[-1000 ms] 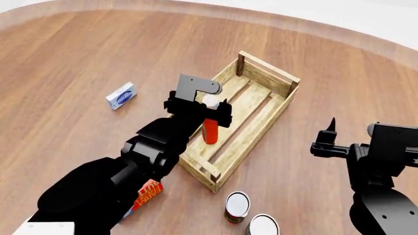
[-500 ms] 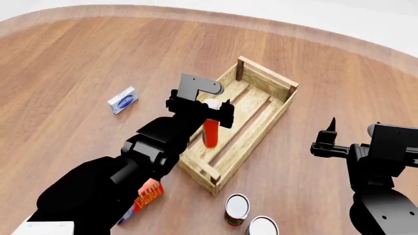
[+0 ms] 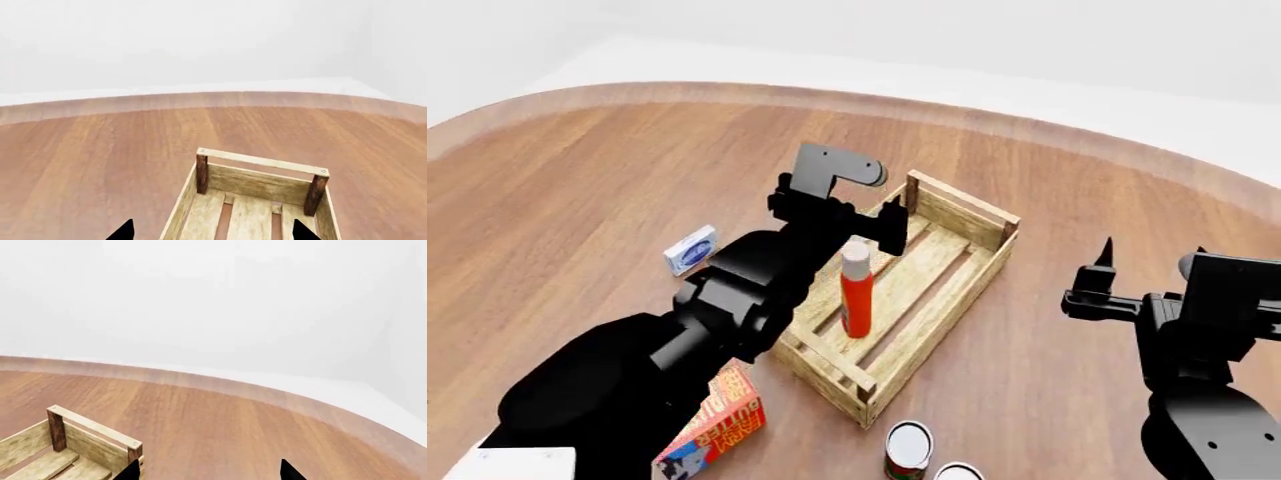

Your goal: Pick up the ketchup, and put it in the wooden tray.

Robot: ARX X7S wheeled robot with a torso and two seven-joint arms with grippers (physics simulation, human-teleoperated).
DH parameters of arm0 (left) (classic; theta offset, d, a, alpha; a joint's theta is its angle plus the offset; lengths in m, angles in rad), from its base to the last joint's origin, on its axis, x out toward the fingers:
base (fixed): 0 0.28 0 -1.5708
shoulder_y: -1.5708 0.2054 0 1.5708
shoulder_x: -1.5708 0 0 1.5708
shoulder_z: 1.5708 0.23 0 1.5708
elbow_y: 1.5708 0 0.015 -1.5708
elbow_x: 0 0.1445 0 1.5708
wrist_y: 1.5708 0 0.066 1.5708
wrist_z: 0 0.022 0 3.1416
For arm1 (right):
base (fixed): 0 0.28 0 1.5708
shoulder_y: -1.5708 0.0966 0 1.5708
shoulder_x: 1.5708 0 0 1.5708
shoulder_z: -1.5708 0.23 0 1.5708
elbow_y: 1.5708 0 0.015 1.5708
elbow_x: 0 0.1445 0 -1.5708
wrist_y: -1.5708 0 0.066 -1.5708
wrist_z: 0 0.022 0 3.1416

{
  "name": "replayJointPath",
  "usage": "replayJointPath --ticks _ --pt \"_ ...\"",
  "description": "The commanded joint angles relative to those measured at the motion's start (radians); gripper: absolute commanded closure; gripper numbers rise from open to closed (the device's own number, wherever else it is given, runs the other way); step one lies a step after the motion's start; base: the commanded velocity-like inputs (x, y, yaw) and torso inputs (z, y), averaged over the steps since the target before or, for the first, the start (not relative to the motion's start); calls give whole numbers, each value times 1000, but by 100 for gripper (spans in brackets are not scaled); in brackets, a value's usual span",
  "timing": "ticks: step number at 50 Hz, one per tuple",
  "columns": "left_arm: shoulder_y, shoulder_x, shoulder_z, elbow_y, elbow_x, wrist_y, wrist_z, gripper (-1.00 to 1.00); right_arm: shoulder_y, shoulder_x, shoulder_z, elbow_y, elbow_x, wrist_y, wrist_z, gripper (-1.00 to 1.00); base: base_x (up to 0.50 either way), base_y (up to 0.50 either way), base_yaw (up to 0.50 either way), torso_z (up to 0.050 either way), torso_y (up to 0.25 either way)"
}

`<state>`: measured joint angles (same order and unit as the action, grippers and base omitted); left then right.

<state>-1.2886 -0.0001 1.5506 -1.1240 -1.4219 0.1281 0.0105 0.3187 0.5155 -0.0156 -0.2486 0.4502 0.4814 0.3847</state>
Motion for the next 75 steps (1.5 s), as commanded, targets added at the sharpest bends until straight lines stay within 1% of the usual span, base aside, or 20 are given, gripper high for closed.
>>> replayJointPath --ticks 1,6,14,15,17,19,21,24,28,30,31,33,35,38,42,46,52,58,75 --pt "-23 0 -1 6 -22 16 14 -100 -1 1 -2 2 -2 -9 -2 -100 0 0 0 -2 178" --pt "-52 0 -1 6 -49 65 24 -100 -2 1 -3 5 -4 -23 -9 -100 0 0 0 -2 178" --pt "-87 0 -12 -45 -65 210 18 -100 -7 5 -16 16 -28 -81 -35 -100 0 0 0 -2 177" --pt "-83 -15 -13 -31 -59 234 2 -100 -8 6 -19 17 -32 -89 -39 -100 0 0 0 -2 152" --pt "-76 -143 3 199 -28 265 -130 -100 -9 8 -22 20 -37 -101 -45 -100 0 0 0 -2 139" --pt "-61 -280 21 426 15 301 -271 -100 -11 30 -36 -58 -3 -32 -52 -100 0 0 0 -2 81" --pt "-47 -367 37 557 60 333 -369 -100 -28 37 -18 -120 14 2 -24 -100 0 0 0 -2 65" --pt "-8 -492 51 729 95 362 -498 -100 23 7 -72 -108 -32 29 15 -100 0 0 0 0 0" --pt "48 -631 76 906 185 413 -669 -100 -7 32 -61 -156 19 32 -33 -100 0 0 0 0 0" --pt "77 -692 83 987 204 429 -731 -100 -31 42 -51 -191 13 35 -17 -100 0 0 0 0 0" --pt "89 -716 87 1018 216 437 -758 -100 -17 37 -74 -191 3 44 -16 -100 0 0 0 0 0" --pt "112 -756 91 1066 229 449 -800 -100 -12 52 -69 -233 13 76 -4 -100 0 0 0 0 0" --pt "134 -791 94 1108 240 464 -833 -100 37 30 -122 -210 -26 85 7 -100 0 0 0 0 0" --pt "164 -838 98 1165 248 484 -872 -100 41 -5 -162 -192 -70 39 22 -100 0 0 0 0 0" --pt "190 -880 102 1220 271 502 -910 -100 -49 3 -131 -267 -66 -4 42 -100 0 0 0 0 0" --pt "208 -918 103 1281 307 520 -952 -100 -178 28 -72 -367 -46 -43 61 -100 0 0 0 0 0" --pt "243 -959 109 1346 366 546 -1000 -100 -278 36 -63 -451 -60 -56 90 -100 0 0 0 0 0" --pt "275 -988 110 1367 405 572 -1027 -100 -314 19 -85 -457 -90 -77 108 -100 0 0 0 0 0" --pt "335 -1010 109 1369 447 614 -1050 -100 -331 -6 -113 -447 -116 -108 122 -100 0 0 0 0 0"
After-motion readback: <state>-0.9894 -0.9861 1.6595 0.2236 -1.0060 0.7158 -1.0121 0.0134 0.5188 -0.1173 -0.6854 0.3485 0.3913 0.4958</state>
